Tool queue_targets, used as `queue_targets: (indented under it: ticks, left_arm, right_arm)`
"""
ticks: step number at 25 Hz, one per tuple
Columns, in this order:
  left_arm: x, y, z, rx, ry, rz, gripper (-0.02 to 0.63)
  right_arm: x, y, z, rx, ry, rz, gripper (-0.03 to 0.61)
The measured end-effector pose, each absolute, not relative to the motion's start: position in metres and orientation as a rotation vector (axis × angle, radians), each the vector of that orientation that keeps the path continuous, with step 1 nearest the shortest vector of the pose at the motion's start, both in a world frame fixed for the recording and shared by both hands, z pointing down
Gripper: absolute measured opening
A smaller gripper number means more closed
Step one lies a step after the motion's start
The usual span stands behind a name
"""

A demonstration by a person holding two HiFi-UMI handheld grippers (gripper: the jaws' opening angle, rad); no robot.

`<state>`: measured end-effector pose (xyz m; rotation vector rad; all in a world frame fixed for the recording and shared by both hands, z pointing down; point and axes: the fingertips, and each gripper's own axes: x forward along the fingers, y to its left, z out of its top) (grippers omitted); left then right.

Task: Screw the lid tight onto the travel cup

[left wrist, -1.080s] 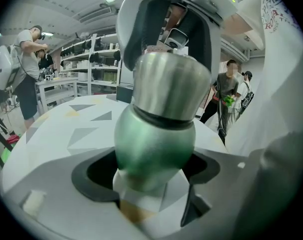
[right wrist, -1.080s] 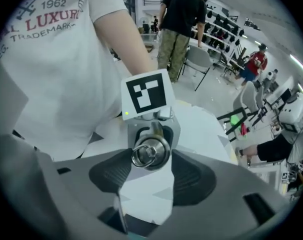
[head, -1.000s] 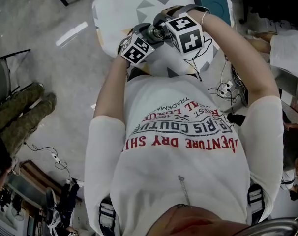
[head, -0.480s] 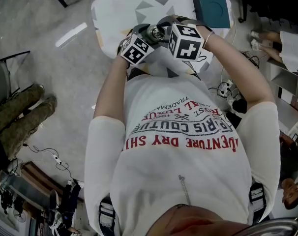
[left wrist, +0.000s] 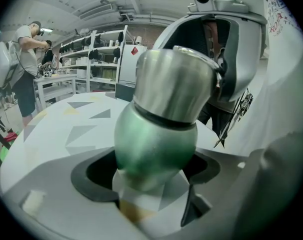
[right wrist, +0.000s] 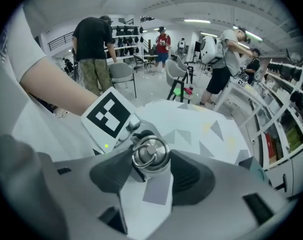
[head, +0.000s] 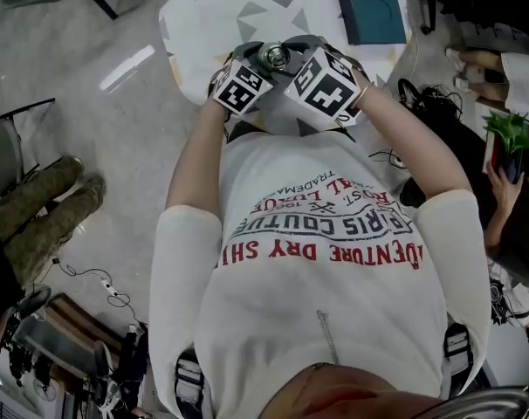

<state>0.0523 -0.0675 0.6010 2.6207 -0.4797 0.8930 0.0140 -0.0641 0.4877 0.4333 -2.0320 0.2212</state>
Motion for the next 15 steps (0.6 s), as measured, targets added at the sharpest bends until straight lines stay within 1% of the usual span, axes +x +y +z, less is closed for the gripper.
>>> queue_targets:
  ticks: [5,9,10,11,13,15]
  left_arm:
    - [0.052,-0.07,0.601,2.624,-0.489,0.862,0.397]
    - [0.049,-0.07,0.602,2.59,-0.527,0.859,0.397]
    - [0.048,-0.07,0.601,2.588,-0.535,0.855,0.397]
    - [0.046,-0.07,0.6,2.589,-0.544,0.85,0.397]
    - [0.043,-0.069,0.593,2.596,-0.557,0.836,0.397]
    - [0.039,-0.065,0.58,2.614,-0.552,0.823,0.397]
  right_arm:
    - [0.02,-0.064,0.483,0.431,-2.062,0.159,0.259]
    - [0.028,-0.066,0.471,0.517,-2.111,0.22,0.255]
    - [0.031,-0.068,0.466,0.546,-2.125,0.224,0.24]
    - [0.034,-0.071,0.46,0.585,-2.141,0.226,0.209]
    - [0.04,-0.079,0.446,0.687,-2.18,0.234,0.123]
    - [0.047,-0.087,0.433,0.794,-2.214,0.255,0.063]
